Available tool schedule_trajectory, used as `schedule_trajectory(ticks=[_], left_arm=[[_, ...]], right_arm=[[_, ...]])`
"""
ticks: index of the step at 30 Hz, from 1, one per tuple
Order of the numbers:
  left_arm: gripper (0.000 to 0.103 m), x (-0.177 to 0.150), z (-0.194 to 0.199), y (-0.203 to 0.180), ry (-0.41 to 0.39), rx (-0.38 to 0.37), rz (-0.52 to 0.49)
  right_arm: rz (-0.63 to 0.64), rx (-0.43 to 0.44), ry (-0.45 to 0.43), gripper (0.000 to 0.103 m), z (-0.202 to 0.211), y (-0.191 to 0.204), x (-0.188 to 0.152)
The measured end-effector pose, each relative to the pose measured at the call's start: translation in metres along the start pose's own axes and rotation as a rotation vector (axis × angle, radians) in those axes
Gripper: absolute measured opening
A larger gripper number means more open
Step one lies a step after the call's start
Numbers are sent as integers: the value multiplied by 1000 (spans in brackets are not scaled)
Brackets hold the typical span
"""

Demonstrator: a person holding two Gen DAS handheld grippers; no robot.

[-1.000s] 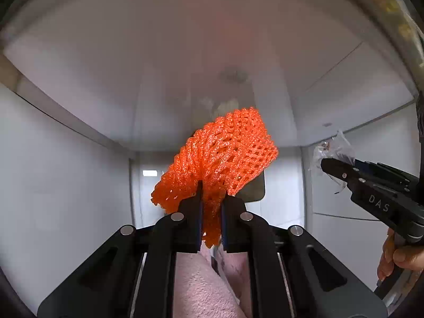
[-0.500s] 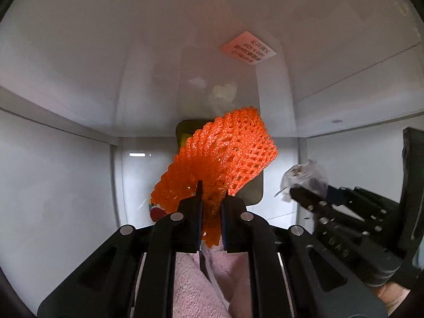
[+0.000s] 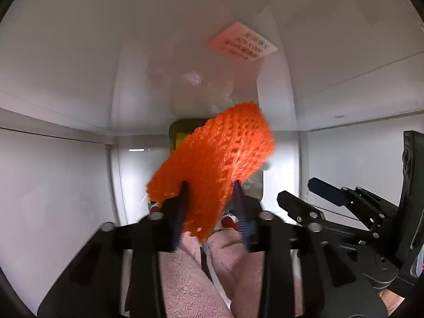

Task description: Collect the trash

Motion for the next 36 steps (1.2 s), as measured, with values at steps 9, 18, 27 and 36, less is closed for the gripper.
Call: schedule_trajectory(ticks=[9,18,27,36], left_arm=[[80,3,25,0,-45,32,-2],[88,5,90,-14,-164,-24,-8],[89,-1,158,-45,-276,-13,-68],[94,-10,191,-49,-335,27,-101]], right_arm=[[35,-56,-41,67,25,-8,0],[67,-56,-126,78,76,-8,-3],[101,-63,-169,78,104,-1,-4],[103,-52,-210,83,126,2,-7]])
Point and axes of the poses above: each gripper's, at about its wrist camera, not at the fingertips, and z roughly against the way its jaws point, y to its left, x to its top, the point moved 5 cm from there along -z, roughly the way its jaws point, and after that the axes turned 2 degrees about -z, right-handed, at the moved point
